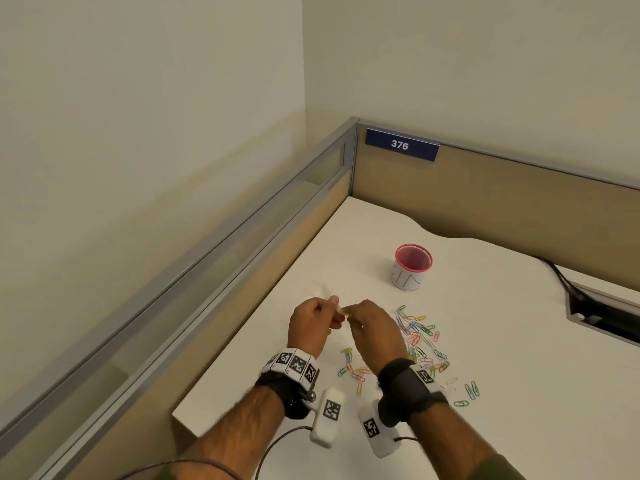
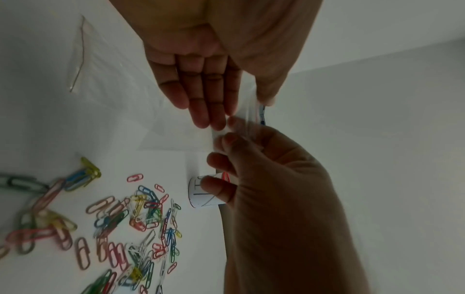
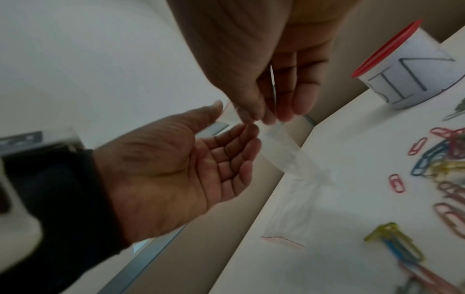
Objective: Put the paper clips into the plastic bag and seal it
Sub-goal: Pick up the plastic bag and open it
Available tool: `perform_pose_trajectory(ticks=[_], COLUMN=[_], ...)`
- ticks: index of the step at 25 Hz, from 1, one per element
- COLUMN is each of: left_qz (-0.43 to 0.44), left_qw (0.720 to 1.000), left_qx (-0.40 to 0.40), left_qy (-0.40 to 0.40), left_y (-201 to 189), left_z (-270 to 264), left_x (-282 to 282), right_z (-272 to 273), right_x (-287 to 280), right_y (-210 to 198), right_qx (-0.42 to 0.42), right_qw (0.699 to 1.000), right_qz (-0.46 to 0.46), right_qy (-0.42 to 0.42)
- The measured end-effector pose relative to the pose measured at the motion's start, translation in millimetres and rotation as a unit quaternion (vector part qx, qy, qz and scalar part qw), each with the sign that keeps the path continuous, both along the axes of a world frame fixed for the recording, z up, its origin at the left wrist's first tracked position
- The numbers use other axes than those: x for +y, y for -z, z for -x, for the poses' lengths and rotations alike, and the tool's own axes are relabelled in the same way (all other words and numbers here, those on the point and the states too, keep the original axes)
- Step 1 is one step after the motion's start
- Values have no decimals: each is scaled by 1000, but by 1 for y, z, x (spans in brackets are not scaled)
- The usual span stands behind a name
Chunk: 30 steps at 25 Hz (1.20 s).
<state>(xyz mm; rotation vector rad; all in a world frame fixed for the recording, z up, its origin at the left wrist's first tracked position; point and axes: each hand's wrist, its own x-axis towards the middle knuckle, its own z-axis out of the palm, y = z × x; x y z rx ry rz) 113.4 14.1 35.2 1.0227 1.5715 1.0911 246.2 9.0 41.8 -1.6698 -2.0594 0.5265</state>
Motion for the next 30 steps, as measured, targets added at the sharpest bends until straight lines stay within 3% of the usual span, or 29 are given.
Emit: perform_pose_trajectory(ticks=[5,12,16,19,23,30], left_qz=[23,-10,11,14,24,7], left_qw=[999,999,1000,997,991,994], left_qx=[-15,51,18,-53,-116,-75], left_qy=[21,5,10,56,66,75], left_y=[-2,4,5,4,4,3], left_z=[-6,-18,-23,-23,-21,-27], left_x=[-4,4,5,6,10,14], right_z=[-22,-20,-19,-21,-26,-27], right_x=[-9,-6,-6,-5,2,2], right_y=[0,-6,-5,-4,-4,-4], right_qx=[48,87,124,141,127,87], right_qw=[999,996,991,988,989,993], right_qz=[-5,4,22,21,18,14], right_qy=[-21,-11,32,54,72,77])
